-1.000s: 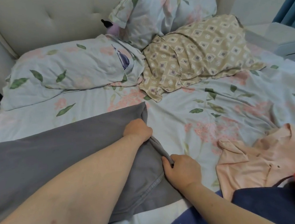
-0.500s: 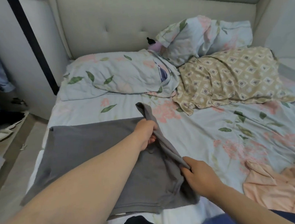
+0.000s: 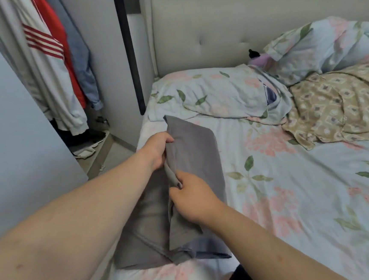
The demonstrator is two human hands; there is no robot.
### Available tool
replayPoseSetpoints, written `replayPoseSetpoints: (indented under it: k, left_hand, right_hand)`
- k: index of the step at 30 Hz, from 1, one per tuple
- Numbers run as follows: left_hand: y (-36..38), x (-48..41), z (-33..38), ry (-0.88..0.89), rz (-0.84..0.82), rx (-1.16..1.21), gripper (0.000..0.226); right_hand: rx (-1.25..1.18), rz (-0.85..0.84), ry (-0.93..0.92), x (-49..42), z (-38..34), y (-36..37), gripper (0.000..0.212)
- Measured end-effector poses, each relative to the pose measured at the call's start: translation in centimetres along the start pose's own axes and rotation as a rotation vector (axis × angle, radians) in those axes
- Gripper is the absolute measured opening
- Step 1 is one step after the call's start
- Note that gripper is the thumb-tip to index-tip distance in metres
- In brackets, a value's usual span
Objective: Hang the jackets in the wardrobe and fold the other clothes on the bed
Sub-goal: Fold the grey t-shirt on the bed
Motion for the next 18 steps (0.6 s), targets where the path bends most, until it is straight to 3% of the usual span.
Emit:
replayPoseSetpoints:
  k: [7, 14, 18]
  left_hand:
    - [-7.4, -1.2, -2.0, -0.028, 0.085, 0.044, 0.022]
    - [-12.5, -2.1, -3.5, 0.069, 0.165, -0.068, 0.027]
    - [-13.8, -1.6, -5.6, 0.010, 0.114, -0.064, 0.020]
  right_hand:
    - [-0.027, -0.071, 0.037, -2.4, -0.9, 6.3, 0.024]
    - [-0.068, -0.145, 0.103, -4.0, 0.1, 12.6, 0.017]
    - [-0.255, -0.307, 0.159, -2.5, 1.7, 14.9, 0.016]
Point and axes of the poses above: each hand's wrist, its own x-axis away from the middle knuckle, its own y-axis out of the palm, z = x × y, the point moved 10 cm from there along -x, towards the middle knuckle, and after that the axes turned 12 degrees about -y, right-handed, at the moved point
